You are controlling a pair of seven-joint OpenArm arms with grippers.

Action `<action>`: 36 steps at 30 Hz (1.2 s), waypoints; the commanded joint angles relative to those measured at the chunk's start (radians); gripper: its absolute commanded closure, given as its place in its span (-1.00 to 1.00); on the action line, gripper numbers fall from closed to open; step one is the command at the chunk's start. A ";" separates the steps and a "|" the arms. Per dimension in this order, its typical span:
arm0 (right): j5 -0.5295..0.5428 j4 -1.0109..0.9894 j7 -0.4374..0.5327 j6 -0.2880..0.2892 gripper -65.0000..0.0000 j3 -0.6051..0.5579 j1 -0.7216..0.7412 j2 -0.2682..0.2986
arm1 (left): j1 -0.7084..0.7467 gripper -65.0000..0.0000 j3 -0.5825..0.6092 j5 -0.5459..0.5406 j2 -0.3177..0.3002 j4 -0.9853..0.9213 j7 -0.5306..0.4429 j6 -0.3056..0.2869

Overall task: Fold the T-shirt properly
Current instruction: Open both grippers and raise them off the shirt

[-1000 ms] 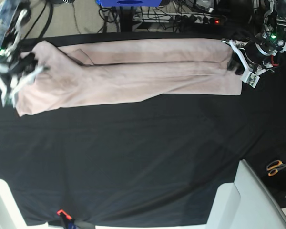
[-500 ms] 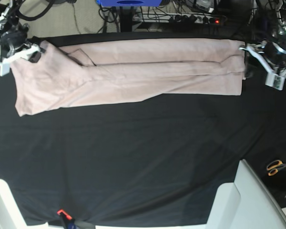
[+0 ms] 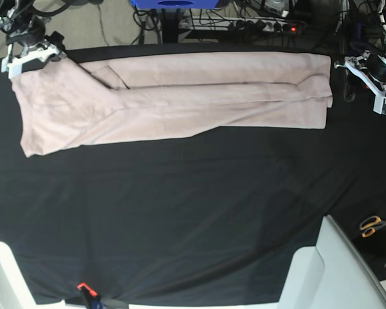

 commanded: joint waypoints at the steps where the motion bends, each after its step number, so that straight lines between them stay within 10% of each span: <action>1: 0.013 0.019 0.006 0.010 0.33 0.000 -0.003 0.007 | 0.001 -0.12 -0.004 -0.007 -0.012 0.013 -0.016 0.004; 32: 0.013 0.068 0.007 0.003 0.58 -0.040 -0.008 0.008 | 0.001 -0.12 -0.002 -0.007 -0.014 -0.047 -0.016 0.004; 36: 0.013 0.069 0.004 0.006 0.22 0.006 -0.008 0.007 | 0.001 -0.12 -0.002 -0.007 -0.014 -0.045 -0.016 0.004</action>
